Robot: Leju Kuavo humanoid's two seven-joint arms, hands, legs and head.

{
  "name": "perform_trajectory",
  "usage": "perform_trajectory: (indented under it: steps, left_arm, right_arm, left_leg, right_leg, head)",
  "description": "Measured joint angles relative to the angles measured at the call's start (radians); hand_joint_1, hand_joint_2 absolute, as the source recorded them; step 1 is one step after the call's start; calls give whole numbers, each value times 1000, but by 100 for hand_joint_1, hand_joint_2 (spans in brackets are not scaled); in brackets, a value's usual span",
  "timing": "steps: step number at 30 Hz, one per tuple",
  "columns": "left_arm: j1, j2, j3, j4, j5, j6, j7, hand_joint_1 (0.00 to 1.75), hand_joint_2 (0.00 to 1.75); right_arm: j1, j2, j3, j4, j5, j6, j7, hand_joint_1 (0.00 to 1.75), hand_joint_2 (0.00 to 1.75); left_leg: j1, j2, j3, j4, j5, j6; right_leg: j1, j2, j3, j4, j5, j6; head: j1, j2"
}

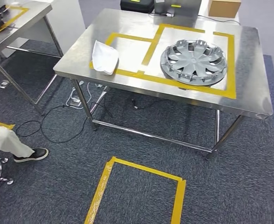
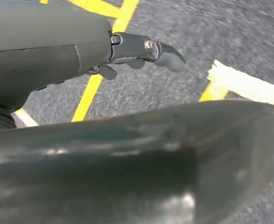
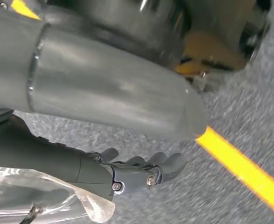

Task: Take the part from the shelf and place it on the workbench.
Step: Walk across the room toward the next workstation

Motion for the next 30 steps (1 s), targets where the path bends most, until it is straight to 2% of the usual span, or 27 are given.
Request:
perform_trajectory:
  steps: [1, 3, 4, 5, 6, 7, 9, 10, 11, 12, 13, 15, 17, 18, 19, 20, 21, 22, 23, 24, 25, 26, 28, 30]
  left_arm:
    - [-1, 3, 3, 0, -1, -2, 2, 0, 0]
    - [-1, 9, 6, 0, -5, -4, 7, 0, 0]
    - [0, 12, 7, 0, -8, -3, 8, 0, 0]
    - [1, 15, 7, 0, -12, -3, 9, 0, 0]
    - [2, 18, 7, 0, -15, -3, 9, 0, 0]
    - [3, 20, 7, 0, -20, -2, 9, 0, 0]
    - [0, 21, 7, 0, -30, -1, 10, 0, 0]
    - [-2, 20, 7, 0, -34, 0, 11, 0, 0]
    - [-2, 20, 7, 0, -37, 1, 13, 0, 0]
    - [-1, 20, 6, 0, -40, 1, 15, 0, 0]
    - [1, 19, 6, 0, -41, 2, 16, 0, 0]
    - [2, 17, 7, 0, -42, 8, 17, 0, 0]
    - [-1, 12, 7, 0, -40, 16, 16, 0, 0]
    - [-2, 8, 7, 0, -39, 19, 16, 0, 0]
    - [-2, 4, 7, 1, -39, 21, 16, 0, 0]
    - [-2, 1, 7, 1, -41, 23, 17, 0, 0]
    - [-1, -1, 7, 1, -44, 25, 19, 0, 0]
    - [0, -4, 7, 1, -47, 26, 22, 0, 0]
    - [-1, -6, 7, 1, -52, 27, 24, 0, 0]
    - [-2, -7, 7, 1, -55, 28, 25, 0, 0]
    - [-3, -8, 6, 1, -58, 27, 25, 0, 0]
    - [-3, -8, 6, 1, -59, 26, 23, 0, 0]
    - [-1, -7, 6, 1, -60, 23, 19, 0, 0]
    - [1, -5, 6, 1, -61, 19, 16, 0, 0]
  right_arm:
    - [0, 0, 5, 2, 4, 3, 4, 0, 0]
    - [1, 0, 9, 7, 12, 11, 10, 0, 0]
    - [1, 0, 12, 8, 17, 14, 12, 0, 0]
    - [0, 0, 16, 9, 24, 17, 16, 0, 0]
    - [0, 0, 21, 10, 32, 19, 19, 0, 0]
    - [-1, 0, 26, 11, 41, 22, 24, 0, 0]
    - [-2, 0, 37, 14, 57, 28, 33, 0, 0]
    - [-2, 0, 43, 15, 63, 30, 37, 0, 0]
    - [-2, -1, 48, 16, 68, 31, 41, 0, 0]
    - [-3, -1, 53, 17, 72, 31, 45, 0, 0]
    - [-4, -1, 57, 17, 75, 31, 46, 0, 0]
    - [-5, -1, 62, 17, 70, 28, 43, 0, 0]
    - [-2, -1, 62, 17, 52, 23, 32, 0, 0]
    - [0, -1, 61, 17, 44, 19, 29, 0, 0]
    - [3, -1, 60, 17, 40, 15, 30, 0, 0]
    - [5, -1, 58, 17, 42, 12, 36, 0, 0]
    - [7, -1, 58, 17, 48, 10, 41, 0, 0]
    - [8, -1, 58, 17, 56, 8, 45, 0, 0]
    - [8, -1, 58, 18, 63, 7, 47, 0, 0]
    - [8, -1, 58, 18, 70, 5, 47, 0, 0]
    - [8, -2, 59, 18, 74, 4, 46, 0, 0]
    - [8, -2, 59, 18, 77, 3, 45, 0, 0]
    - [8, -3, 60, 18, 79, 4, 45, 0, 0]
    - [9, -4, 60, 18, 79, 9, 47, 0, 0]
  left_leg:
    - [3, 20, -25, 57, -33, -7]
    - [13, 40, -83, 190, -93, -21]
    - [18, 43, -97, 225, -99, -27]
    - [23, 47, -94, 223, -86, -31]
    - [27, 54, -71, 179, -55, -34]
    - [30, 67, -36, 110, -17, -37]
    - [25, 106, 22, -12, 27, -34]
    - [22, 118, 32, -39, 31, -29]
    - [17, 119, 31, -44, 27, -22]
    - [17, 111, 27, -45, 27, -13]
    - [17, 102, 24, -46, 29, -6]
    - [18, 85, 22, -49, 33, 9]
    - [17, 66, 19, -50, 36, 20]
    - [14, 55, 18, -50, 37, 23]
    - [12, 42, 18, -50, 37, 25]
    - [10, 30, 18, -49, 38, 26]
    - [9, 16, 19, -49, 38, 26]
    - [8, 3, 20, -48, 38, 25]
    - [7, -10, 20, -47, 38, 24]
    - [5, -23, 18, -43, 38, 22]
    - [5, -33, 14, -40, 39, 18]
    - [6, -43, 8, -38, 41, 13]
    - [9, -54, 0, -35, 44, 2]
    - [8, -21, -16, 0, 20, -9]
  right_leg:
    - [-1, -15, -1, 0, 1, -2]
    - [-1, -45, -2, 1, 0, -4]
    - [-1, -59, -3, 1, -1, -3]
    - [-1, -71, -3, 2, -2, -2]
    - [-3, -82, -1, 3, -4, 0]
    - [-4, -93, 1, 3, -6, 4]
    - [-1, -111, 3, 7, -12, 15]
    - [1, -120, 3, 9, -15, 21]
    - [4, -129, 2, 10, -16, 26]
    - [3, -138, 3, 11, -17, 31]
    - [1, -136, 2, 13, -22, 37]
    - [-3, -98, -18, 56, -58, 45]
    - [-4, -49, -81, 188, -126, 45]
    - [-3, -39, -117, 261, -152, 43]
    - [-2, -33, -144, 312, -162, 41]
    - [0, -31, -152, 321, -149, 38]
    - [1, -27, -144, 292, -120, 34]
    - [2, -18, -118, 228, -77, 30]
    - [2, 3, -88, 158, -43, 25]
    - [0, 23, -61, 94, -21, 23]
    - [-1, 39, -41, 54, -11, 21]
    - [-1, 46, -34, 40, -14, 20]
    - [-1, 29, -28, 36, -12, 15]
    - [-4, 5, -26, 32, -7, 5]
  head:
    - [-4, 0]
    - [-8, 0]
    - [-8, 0]
    - [-8, 0]
    - [-8, 0]
    - [-9, 0]
    - [-10, 0]
    - [-10, 0]
    - [-9, 0]
    - [-8, 0]
    - [-7, 0]
    - [-4, 0]
    - [-1, 0]
    - [0, 0]
    - [0, 0]
    - [0, 0]
    - [0, 0]
    - [0, 0]
    - [0, 0]
    - [0, 0]
    - [-1, 0]
    - [-1, 0]
    - [-1, 0]
    - [-6, 0]
